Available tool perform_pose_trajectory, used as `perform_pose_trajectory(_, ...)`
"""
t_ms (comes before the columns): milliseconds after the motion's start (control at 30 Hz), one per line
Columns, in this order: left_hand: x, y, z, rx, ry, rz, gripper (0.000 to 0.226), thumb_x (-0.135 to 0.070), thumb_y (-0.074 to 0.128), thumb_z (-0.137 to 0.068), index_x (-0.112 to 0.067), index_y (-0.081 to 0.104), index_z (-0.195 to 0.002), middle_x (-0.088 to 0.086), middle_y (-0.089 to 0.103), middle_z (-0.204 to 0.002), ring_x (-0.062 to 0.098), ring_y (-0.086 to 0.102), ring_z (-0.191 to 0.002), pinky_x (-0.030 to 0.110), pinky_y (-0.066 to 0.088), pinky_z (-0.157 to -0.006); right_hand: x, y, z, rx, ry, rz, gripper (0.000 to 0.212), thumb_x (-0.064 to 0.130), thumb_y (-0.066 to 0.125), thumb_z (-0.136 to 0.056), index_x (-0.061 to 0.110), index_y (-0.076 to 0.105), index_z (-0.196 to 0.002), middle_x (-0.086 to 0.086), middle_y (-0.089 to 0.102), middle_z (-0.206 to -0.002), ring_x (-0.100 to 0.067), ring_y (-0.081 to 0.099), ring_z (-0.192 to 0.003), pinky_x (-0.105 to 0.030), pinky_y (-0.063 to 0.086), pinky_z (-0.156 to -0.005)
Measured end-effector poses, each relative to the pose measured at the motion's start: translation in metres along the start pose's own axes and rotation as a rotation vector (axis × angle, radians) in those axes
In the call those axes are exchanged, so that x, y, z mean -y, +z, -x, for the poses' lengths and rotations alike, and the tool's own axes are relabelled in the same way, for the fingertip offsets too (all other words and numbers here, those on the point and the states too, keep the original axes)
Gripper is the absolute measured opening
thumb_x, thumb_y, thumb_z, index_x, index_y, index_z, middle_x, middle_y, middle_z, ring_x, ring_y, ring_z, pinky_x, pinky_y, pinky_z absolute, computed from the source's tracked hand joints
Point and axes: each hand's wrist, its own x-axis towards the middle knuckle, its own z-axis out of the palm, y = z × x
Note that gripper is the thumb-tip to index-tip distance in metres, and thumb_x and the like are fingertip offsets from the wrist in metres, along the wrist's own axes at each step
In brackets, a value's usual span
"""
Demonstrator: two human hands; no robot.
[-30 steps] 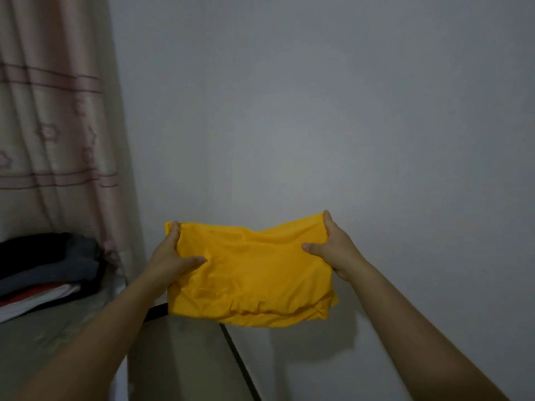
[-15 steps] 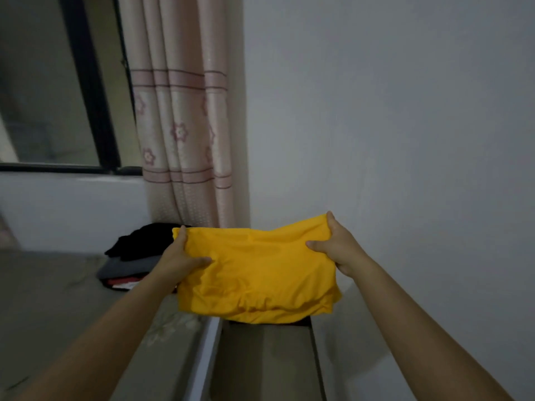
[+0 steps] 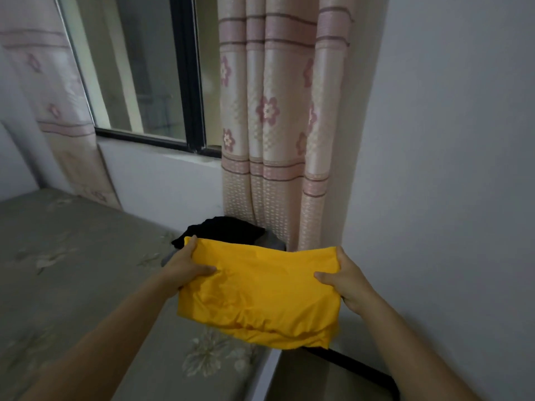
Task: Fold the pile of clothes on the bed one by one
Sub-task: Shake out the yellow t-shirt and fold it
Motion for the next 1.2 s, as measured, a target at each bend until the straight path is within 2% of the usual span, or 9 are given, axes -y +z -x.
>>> perform_pose_trajectory(100,0.006,-0.005,-0.060,0.028,-0.062,0.029,0.096,-0.016,0.069,-0.079,-0.027,0.001,-0.147,0.013,0.024,-0.149,0.038,0.033,-0.129,0.051,0.034,-0.104,-0.001,0.016,-0.069,0.037,0.031,-0.012,0.087,0.004,0.066,-0.081,0.016,0.011,-0.147,-0.015,0.039,-0.140,-0.032,0.045,-0.119,-0.042,0.044,-0.095)
perform_pose_trajectory(333,0.025,-0.016,-0.177,-0.015,-0.181,0.068,0.096,-0.013,0.068,-0.080,-0.025,0.001,-0.147,0.014,0.026,-0.147,0.038,0.035,-0.127,0.052,0.035,-0.101,-0.013,0.052,-0.205,0.089,0.085,0.024,0.094,0.006,0.066,-0.081,0.024,0.000,-0.146,-0.011,0.031,-0.145,-0.030,0.040,-0.124,-0.043,0.040,-0.100)
perform_pose_trajectory(467,0.035,-0.028,-0.242,-0.103,-0.241,0.067,0.094,-0.010,0.069,-0.079,-0.024,0.004,-0.146,0.016,0.028,-0.146,0.038,0.037,-0.126,0.050,0.036,-0.098,-0.018,0.076,-0.285,0.172,0.084,0.015,0.093,0.009,0.066,-0.082,0.027,0.001,-0.146,-0.010,0.031,-0.146,-0.029,0.039,-0.126,-0.045,0.039,-0.101)
perform_pose_trajectory(567,0.036,-0.043,-0.285,-0.175,-0.292,0.033,0.091,-0.009,0.068,-0.080,-0.021,0.006,-0.147,0.015,0.022,-0.149,0.037,0.032,-0.130,0.049,0.033,-0.102,-0.013,0.093,-0.338,0.212,0.089,-0.020,0.090,0.009,0.064,-0.084,0.027,0.001,-0.146,-0.009,0.036,-0.143,-0.027,0.043,-0.121,-0.037,0.041,-0.095)
perform_pose_trajectory(733,0.034,-0.094,-0.370,-0.233,-0.317,-0.064,0.086,-0.007,0.068,-0.080,-0.020,0.015,-0.146,0.015,0.025,-0.148,0.034,0.033,-0.129,0.040,0.036,-0.092,-0.012,0.134,-0.412,0.178,0.012,-0.059,0.090,0.011,0.064,-0.083,0.030,0.001,-0.145,-0.005,0.034,-0.143,-0.014,0.041,-0.110,-0.030,0.037,-0.090)
perform_pose_trajectory(867,0.063,-0.095,-0.426,-0.339,-0.301,-0.276,0.090,0.001,0.065,-0.080,-0.011,0.004,-0.146,0.019,0.011,-0.152,0.034,0.014,-0.139,0.038,0.020,-0.106,-0.037,0.171,-0.454,0.156,0.026,0.041,0.090,0.018,0.063,-0.085,0.026,-0.003,-0.146,-0.005,0.024,-0.150,-0.022,0.035,-0.129,-0.026,0.032,-0.093)
perform_pose_trajectory(933,0.095,-0.071,-0.431,-0.371,-0.431,-0.406,0.087,-0.009,0.063,-0.084,-0.009,0.001,-0.146,0.024,0.007,-0.151,0.038,0.011,-0.139,0.043,0.015,-0.108,-0.061,0.185,-0.456,0.195,0.152,0.096,0.087,0.024,0.061,-0.086,0.021,-0.003,-0.146,-0.007,0.019,-0.152,-0.026,0.030,-0.134,-0.031,0.033,-0.099)
perform_pose_trajectory(1100,0.150,0.005,-0.414,-0.446,-0.693,-0.110,0.084,-0.034,0.057,-0.088,-0.008,0.003,-0.146,0.023,0.015,-0.150,0.041,0.024,-0.134,0.047,0.024,-0.105,-0.085,0.199,-0.449,0.146,0.217,0.071,0.084,0.033,0.061,-0.085,0.021,0.005,-0.146,-0.007,0.021,-0.152,-0.026,0.031,-0.134,-0.037,0.034,-0.101)
perform_pose_trajectory(1200,0.157,0.020,-0.407,-0.612,-0.686,0.019,0.083,-0.040,0.060,-0.084,-0.007,0.013,-0.145,0.020,0.024,-0.148,0.039,0.031,-0.131,0.049,0.030,-0.102,-0.086,0.203,-0.445,0.126,0.231,0.044,0.092,0.030,0.069,-0.079,0.023,0.006,-0.146,-0.008,0.022,-0.150,-0.026,0.032,-0.133,-0.037,0.035,-0.100)
